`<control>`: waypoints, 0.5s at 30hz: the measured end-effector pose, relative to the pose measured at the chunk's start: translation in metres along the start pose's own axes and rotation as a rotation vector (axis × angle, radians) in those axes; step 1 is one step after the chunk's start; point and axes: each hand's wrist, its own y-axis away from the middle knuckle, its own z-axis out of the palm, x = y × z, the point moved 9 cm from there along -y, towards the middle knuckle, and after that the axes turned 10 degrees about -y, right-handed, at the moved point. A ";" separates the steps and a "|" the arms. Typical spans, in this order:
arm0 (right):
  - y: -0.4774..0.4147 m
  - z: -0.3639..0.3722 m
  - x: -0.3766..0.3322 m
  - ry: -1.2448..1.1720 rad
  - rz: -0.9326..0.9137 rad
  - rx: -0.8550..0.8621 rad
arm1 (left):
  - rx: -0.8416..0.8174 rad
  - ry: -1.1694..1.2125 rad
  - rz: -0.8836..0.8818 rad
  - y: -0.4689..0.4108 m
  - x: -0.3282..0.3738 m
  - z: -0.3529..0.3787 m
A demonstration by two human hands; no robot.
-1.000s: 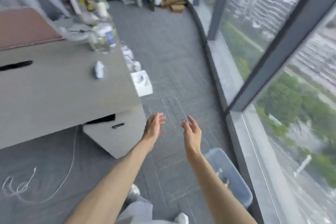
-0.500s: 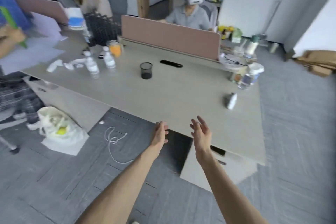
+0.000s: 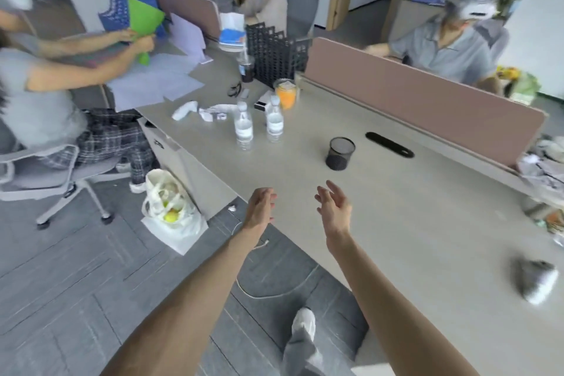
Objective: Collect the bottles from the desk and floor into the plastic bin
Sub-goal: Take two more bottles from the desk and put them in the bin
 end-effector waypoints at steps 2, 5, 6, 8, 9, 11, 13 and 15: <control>-0.040 0.029 0.002 0.020 0.003 -0.049 | 0.046 -0.011 0.009 -0.033 0.014 -0.013; -0.094 0.068 0.001 0.051 0.035 -0.103 | 0.134 0.009 -0.003 -0.075 0.029 -0.031; -0.108 0.078 0.000 0.065 0.045 -0.118 | 0.151 0.007 -0.004 -0.087 0.034 -0.035; -0.136 0.095 -0.001 0.103 0.058 -0.141 | 0.180 0.008 0.001 -0.114 0.041 -0.042; -0.149 0.103 -0.001 0.123 0.065 -0.143 | 0.198 0.015 -0.010 -0.129 0.042 -0.046; -0.172 0.117 -0.001 0.170 0.069 -0.145 | 0.227 -0.003 -0.032 -0.156 0.042 -0.055; -0.192 0.132 0.004 0.210 0.066 -0.163 | 0.249 -0.047 -0.051 -0.186 0.039 -0.065; -0.209 0.145 0.010 0.239 0.070 -0.173 | 0.279 -0.087 -0.084 -0.213 0.039 -0.075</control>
